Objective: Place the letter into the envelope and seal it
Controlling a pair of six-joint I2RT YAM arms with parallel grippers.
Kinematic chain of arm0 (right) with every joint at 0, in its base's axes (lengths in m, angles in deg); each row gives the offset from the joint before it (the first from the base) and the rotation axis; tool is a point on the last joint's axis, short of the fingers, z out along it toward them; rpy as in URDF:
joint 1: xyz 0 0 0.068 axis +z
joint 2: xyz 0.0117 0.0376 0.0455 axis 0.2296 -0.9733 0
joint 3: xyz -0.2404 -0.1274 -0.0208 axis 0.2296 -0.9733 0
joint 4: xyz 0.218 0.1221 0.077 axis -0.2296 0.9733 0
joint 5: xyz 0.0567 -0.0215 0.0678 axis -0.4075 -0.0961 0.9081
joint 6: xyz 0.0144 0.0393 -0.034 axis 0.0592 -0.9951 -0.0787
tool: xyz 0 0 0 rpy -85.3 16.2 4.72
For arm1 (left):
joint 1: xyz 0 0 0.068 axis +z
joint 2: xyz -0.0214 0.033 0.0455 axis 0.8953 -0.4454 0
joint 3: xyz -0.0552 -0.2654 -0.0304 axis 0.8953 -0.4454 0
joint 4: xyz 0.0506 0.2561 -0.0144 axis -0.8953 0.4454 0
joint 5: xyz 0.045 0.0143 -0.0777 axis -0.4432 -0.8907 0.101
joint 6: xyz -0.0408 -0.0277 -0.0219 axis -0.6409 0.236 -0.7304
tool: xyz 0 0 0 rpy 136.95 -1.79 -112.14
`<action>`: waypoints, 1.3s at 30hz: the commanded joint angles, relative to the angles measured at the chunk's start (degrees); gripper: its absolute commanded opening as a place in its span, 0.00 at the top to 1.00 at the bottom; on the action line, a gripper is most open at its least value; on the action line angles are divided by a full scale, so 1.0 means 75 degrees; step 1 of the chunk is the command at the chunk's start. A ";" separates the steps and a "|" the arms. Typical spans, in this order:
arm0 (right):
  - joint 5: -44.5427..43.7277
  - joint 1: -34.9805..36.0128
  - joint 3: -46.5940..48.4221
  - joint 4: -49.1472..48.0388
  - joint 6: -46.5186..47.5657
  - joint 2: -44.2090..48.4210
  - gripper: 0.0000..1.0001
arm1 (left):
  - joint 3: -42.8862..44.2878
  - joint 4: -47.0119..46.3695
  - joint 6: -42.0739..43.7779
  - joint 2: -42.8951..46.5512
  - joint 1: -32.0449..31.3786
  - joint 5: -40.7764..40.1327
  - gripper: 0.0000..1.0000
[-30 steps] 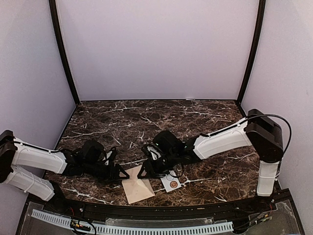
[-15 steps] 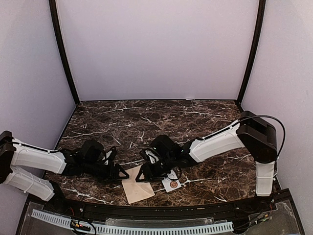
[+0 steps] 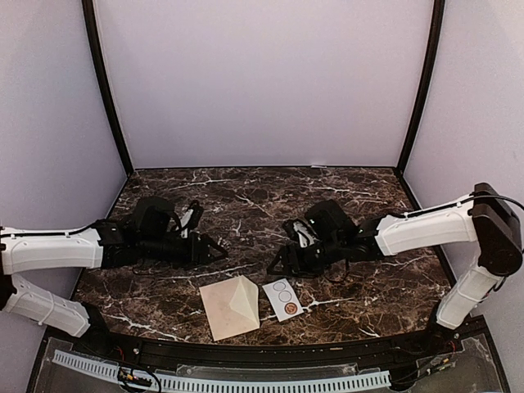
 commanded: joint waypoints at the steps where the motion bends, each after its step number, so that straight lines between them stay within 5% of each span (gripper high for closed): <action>1: -0.0158 -0.0414 -0.0881 0.0060 0.0120 0.0290 0.35 | 0.0425 -0.0191 0.0140 -0.0741 -0.0339 0.0104 0.46; 13: 0.0777 -0.0776 -0.1887 -0.1699 -0.0129 -0.0193 0.43 | -0.1040 -0.1534 -0.0927 -0.1264 -0.0437 0.0642 0.52; 27: 0.1316 -0.0805 -0.1857 -0.2624 -0.0458 -0.1193 0.60 | -0.1275 -0.2096 -0.0969 -0.1839 -0.0436 0.0908 0.55; 39: 0.1480 -0.0830 -0.2010 -0.3149 -0.1154 -0.1510 1.00 | -0.1329 -0.1946 -0.0934 -0.1748 -0.0430 0.0741 0.55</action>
